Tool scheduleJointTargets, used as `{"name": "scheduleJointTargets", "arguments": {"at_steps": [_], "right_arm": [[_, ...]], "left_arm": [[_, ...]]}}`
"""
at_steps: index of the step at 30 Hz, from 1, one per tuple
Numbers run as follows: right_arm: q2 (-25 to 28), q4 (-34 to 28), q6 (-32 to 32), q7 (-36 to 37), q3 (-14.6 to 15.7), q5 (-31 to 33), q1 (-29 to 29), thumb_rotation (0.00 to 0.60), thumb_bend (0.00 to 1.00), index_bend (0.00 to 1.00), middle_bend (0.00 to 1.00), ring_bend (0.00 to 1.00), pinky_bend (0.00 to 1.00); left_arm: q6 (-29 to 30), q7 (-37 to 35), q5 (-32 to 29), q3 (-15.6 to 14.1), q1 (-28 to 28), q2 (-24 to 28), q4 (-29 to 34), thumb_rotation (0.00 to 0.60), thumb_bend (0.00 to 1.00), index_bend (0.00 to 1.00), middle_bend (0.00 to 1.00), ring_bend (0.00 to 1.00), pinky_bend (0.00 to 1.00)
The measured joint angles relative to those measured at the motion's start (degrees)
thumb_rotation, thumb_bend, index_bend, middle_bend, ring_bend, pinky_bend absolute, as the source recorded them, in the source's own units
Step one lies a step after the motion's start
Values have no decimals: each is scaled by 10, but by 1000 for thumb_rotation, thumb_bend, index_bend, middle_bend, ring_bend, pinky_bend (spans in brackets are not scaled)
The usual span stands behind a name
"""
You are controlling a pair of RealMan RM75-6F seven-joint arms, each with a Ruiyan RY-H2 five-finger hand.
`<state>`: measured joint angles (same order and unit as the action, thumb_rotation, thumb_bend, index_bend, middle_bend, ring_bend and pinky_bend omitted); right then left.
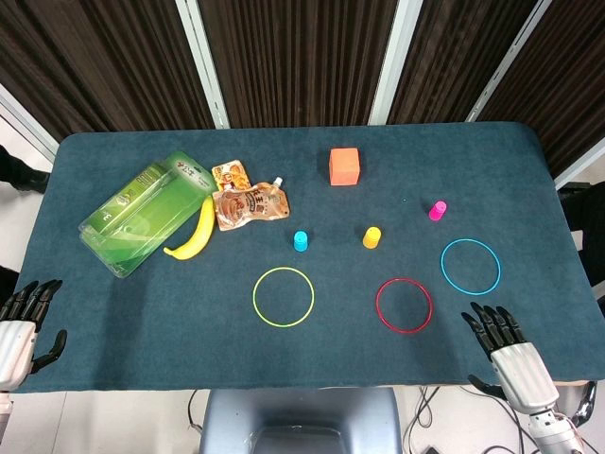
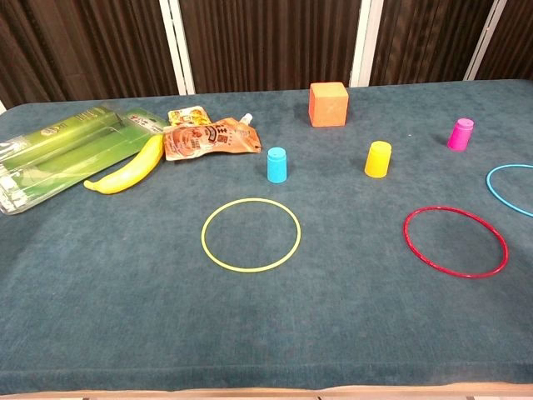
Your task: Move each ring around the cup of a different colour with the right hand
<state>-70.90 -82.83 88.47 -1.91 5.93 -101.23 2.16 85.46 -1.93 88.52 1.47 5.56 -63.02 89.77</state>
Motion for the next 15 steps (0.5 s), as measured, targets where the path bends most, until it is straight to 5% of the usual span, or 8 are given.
{"name": "scheduleJointTargets", "arguments": {"at_steps": [9, 15], "right_arm": [[-15, -9, -28, -8, 0, -28, 28, 600, 106, 83, 0, 0, 0], [-40, -38, -133, -49, -22, -39, 104, 600, 144, 278, 0, 0, 0]], "left_arm": [[-5, -13, 4, -4, 2, 4, 3, 600, 437, 0, 73, 28, 127], [0, -36, 13, -7, 2, 9, -2, 600, 437, 0, 73, 28, 128]]}}
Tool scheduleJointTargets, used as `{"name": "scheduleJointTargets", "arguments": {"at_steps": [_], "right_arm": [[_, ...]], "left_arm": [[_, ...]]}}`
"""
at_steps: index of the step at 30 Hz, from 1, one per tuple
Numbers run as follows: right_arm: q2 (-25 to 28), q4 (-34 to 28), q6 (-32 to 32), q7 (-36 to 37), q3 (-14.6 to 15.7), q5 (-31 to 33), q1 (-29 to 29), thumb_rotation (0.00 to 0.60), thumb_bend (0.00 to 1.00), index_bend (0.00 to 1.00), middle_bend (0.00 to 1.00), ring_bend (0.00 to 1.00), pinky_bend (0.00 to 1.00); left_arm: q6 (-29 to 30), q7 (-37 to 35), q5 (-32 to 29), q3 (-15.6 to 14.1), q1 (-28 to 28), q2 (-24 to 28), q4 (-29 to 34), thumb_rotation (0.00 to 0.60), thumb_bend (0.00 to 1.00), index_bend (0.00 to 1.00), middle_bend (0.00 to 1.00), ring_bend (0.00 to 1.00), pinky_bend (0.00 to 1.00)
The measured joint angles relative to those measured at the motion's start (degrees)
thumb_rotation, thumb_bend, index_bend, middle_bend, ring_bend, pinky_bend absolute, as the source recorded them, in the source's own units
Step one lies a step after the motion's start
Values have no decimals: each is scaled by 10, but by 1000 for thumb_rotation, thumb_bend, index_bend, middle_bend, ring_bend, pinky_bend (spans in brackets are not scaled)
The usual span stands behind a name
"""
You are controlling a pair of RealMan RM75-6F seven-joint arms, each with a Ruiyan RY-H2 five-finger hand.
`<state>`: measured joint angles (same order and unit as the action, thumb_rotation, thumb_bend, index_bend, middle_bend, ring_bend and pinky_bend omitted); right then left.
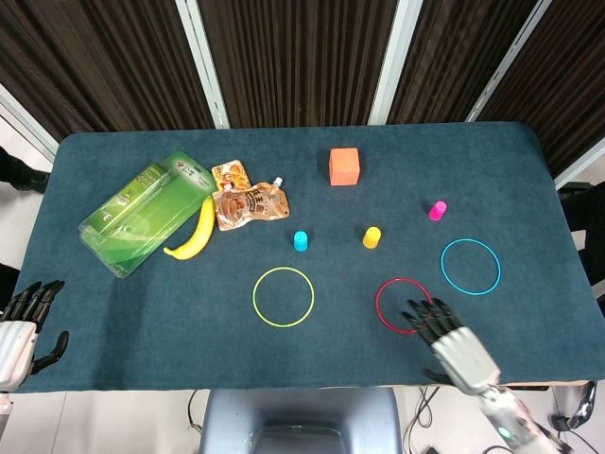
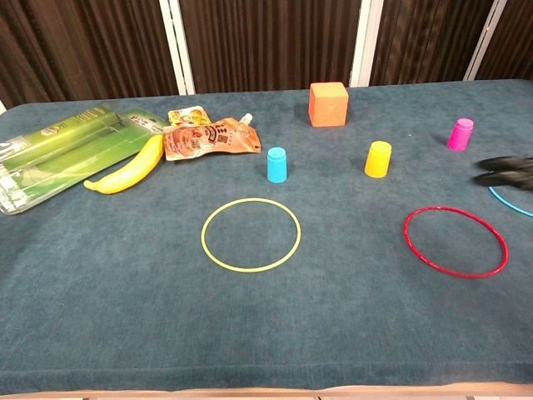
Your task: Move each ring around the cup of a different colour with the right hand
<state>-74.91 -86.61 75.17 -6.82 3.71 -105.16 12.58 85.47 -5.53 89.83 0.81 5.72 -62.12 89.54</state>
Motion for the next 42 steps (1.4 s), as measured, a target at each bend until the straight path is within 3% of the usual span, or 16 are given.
{"name": "scheduleJointTargets", "arguments": {"at_steps": [4, 7, 11, 16, 22, 42], "right_arm": [[-45, -10, -107, -12, -37, 18, 79, 600, 246, 428, 0, 0, 0], [-99, 4, -168, -22, -71, 41, 141, 600, 270, 506, 0, 0, 0], [-171, 45, -223, -39, -107, 79, 200, 600, 285, 570, 1, 0, 0], [-234, 100, -261, -65, -130, 112, 252, 600, 327, 634, 21, 0, 0], [-268, 140, -272, -77, -137, 135, 281, 600, 449, 666, 39, 0, 0], [-294, 188, -285, -76, -116, 182, 314, 600, 452, 663, 39, 0, 0]], "left_arm": [[0, -11, 2, -1, 1, 3, -4, 600, 437, 0, 73, 28, 128], [0, -17, 3, -2, 1, 4, -6, 600, 438, 0, 72, 28, 128], [-2, -23, 4, -4, 1, 6, -8, 600, 438, 0, 72, 28, 128], [-4, -30, 4, -5, 1, 8, -10, 600, 438, 0, 72, 29, 128], [-3, -31, 5, -8, 0, 9, -11, 600, 439, 0, 72, 28, 128], [-13, -32, -2, -3, 8, 10, -9, 600, 439, 0, 72, 28, 128]]}}
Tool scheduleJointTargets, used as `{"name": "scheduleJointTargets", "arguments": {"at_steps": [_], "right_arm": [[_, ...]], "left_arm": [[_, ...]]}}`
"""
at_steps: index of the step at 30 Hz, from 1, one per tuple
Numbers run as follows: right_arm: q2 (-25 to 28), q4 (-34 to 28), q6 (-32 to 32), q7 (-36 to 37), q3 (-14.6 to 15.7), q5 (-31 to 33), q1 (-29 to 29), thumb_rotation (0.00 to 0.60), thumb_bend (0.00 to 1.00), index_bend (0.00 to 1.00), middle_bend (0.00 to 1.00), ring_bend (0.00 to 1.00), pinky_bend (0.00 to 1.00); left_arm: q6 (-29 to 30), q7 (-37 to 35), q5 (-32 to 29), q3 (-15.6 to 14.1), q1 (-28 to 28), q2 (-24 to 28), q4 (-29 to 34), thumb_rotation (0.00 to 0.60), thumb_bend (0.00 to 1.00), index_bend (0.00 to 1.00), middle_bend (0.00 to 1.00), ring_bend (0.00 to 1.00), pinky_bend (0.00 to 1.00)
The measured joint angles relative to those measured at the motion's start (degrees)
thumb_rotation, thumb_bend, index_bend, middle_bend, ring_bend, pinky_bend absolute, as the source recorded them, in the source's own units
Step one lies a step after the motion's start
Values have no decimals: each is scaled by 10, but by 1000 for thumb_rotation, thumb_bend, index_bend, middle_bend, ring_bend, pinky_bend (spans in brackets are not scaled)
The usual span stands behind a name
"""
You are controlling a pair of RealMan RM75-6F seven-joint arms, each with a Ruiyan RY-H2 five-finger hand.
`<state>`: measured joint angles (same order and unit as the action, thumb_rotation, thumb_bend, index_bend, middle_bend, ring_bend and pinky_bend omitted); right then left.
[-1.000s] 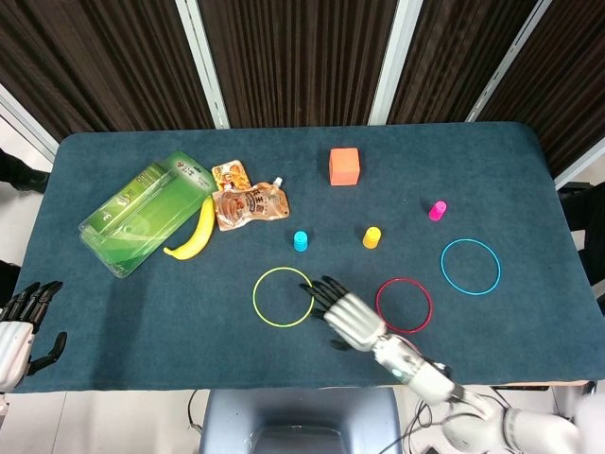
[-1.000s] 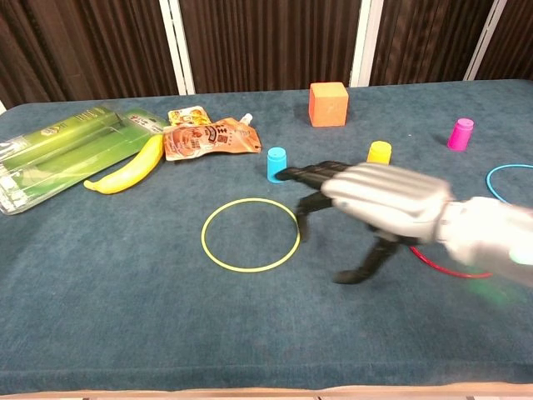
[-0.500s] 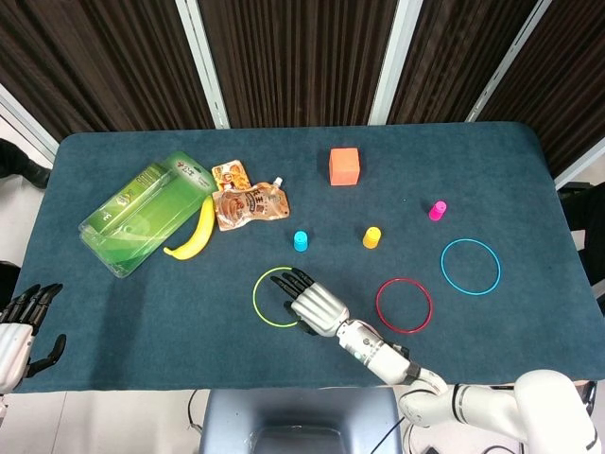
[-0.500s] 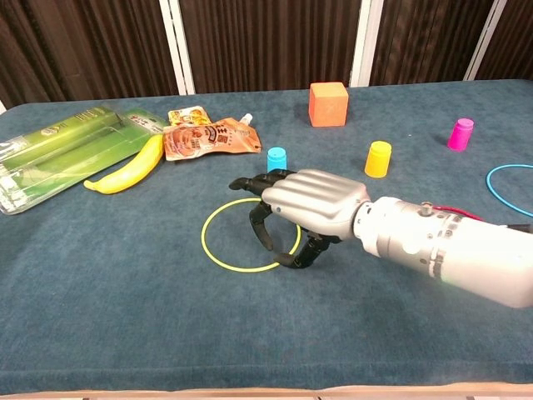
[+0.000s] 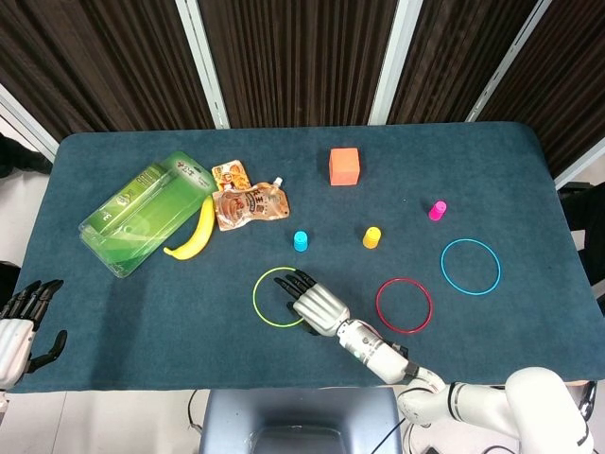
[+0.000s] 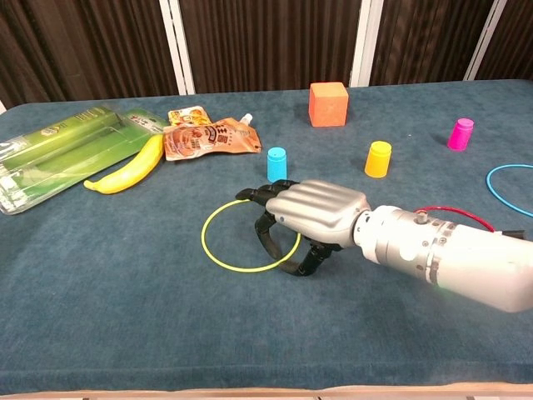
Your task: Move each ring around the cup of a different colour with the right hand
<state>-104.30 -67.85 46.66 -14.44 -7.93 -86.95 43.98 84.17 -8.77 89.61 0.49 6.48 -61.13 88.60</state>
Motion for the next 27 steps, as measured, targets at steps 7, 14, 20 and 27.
{"name": "scheduleJointTargets", "arguments": {"at_steps": [7, 14, 20, 27], "right_arm": [[-6, 6, 0, -6, 7, 13, 7, 600, 453, 664, 39, 0, 0], [-9, 10, -3, -14, 13, 24, 12, 600, 455, 665, 39, 0, 0], [-8, 11, -2, -18, 17, 30, 15, 600, 474, 687, 46, 0, 0], [-2, 4, 6, -20, 21, 34, 15, 600, 505, 758, 68, 0, 0]], "left_arm": [[1, -2, 0, 0, 0, 0, -1, 600, 440, 0, 72, 28, 128], [2, -3, 0, -1, -1, 0, -3, 600, 439, 0, 72, 28, 128], [1, -2, -1, 0, 0, 0, -1, 600, 439, 0, 72, 28, 128], [2, 0, -1, -1, -1, 1, 1, 600, 439, 0, 72, 28, 128]]}}
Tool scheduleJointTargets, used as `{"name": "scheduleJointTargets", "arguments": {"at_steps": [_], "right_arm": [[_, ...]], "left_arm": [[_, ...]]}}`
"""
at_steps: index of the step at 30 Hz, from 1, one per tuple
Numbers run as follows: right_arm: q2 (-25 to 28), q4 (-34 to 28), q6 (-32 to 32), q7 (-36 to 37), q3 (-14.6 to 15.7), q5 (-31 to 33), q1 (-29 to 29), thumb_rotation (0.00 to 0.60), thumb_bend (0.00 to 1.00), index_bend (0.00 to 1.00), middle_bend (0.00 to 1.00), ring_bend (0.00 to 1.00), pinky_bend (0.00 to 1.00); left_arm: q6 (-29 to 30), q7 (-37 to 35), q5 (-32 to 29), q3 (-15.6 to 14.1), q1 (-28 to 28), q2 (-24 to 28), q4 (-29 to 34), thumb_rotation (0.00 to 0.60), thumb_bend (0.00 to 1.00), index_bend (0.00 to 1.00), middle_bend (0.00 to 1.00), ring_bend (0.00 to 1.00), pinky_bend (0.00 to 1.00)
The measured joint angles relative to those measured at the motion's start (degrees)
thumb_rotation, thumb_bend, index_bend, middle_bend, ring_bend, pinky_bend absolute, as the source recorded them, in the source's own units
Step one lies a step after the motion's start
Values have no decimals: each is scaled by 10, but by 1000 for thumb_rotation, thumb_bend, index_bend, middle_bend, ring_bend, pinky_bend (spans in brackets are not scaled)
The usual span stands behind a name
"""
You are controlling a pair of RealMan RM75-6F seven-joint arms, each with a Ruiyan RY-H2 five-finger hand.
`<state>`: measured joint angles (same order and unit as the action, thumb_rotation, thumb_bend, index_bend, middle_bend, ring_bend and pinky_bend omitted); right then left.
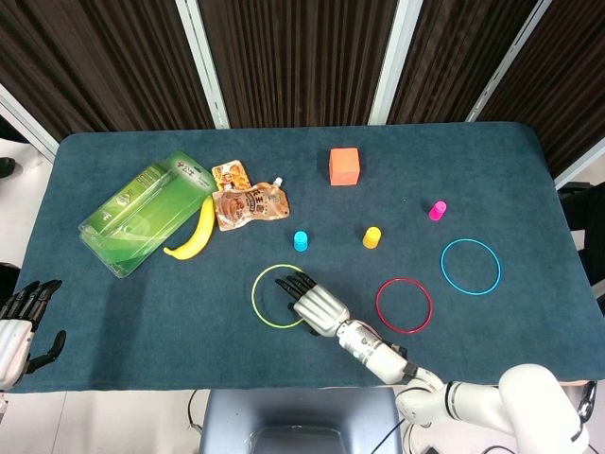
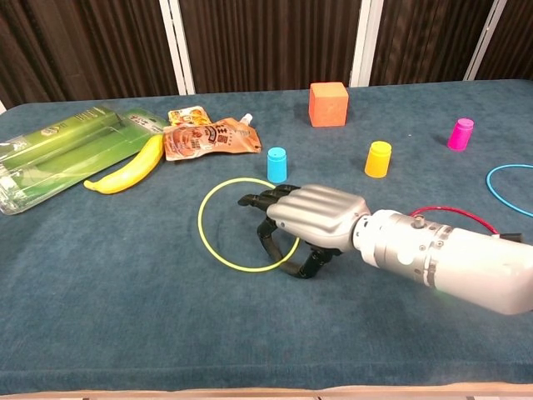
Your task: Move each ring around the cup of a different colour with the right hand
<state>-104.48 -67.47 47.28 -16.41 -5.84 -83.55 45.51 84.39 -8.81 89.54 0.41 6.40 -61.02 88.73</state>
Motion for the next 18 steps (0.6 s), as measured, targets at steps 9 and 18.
{"name": "scheduleJointTargets", "arguments": {"at_steps": [9, 18], "right_arm": [[9, -12, 12, -4, -6, 8, 2, 600, 507, 779, 76, 0, 0], [17, -8, 16, -17, -52, 46, 18, 600, 507, 779, 80, 0, 0]], "left_arm": [[2, -1, 2, -1, -1, 0, 0, 600, 438, 0, 73, 28, 128], [1, -1, 2, -1, 0, 4, 5, 600, 439, 0, 72, 28, 128]]}}
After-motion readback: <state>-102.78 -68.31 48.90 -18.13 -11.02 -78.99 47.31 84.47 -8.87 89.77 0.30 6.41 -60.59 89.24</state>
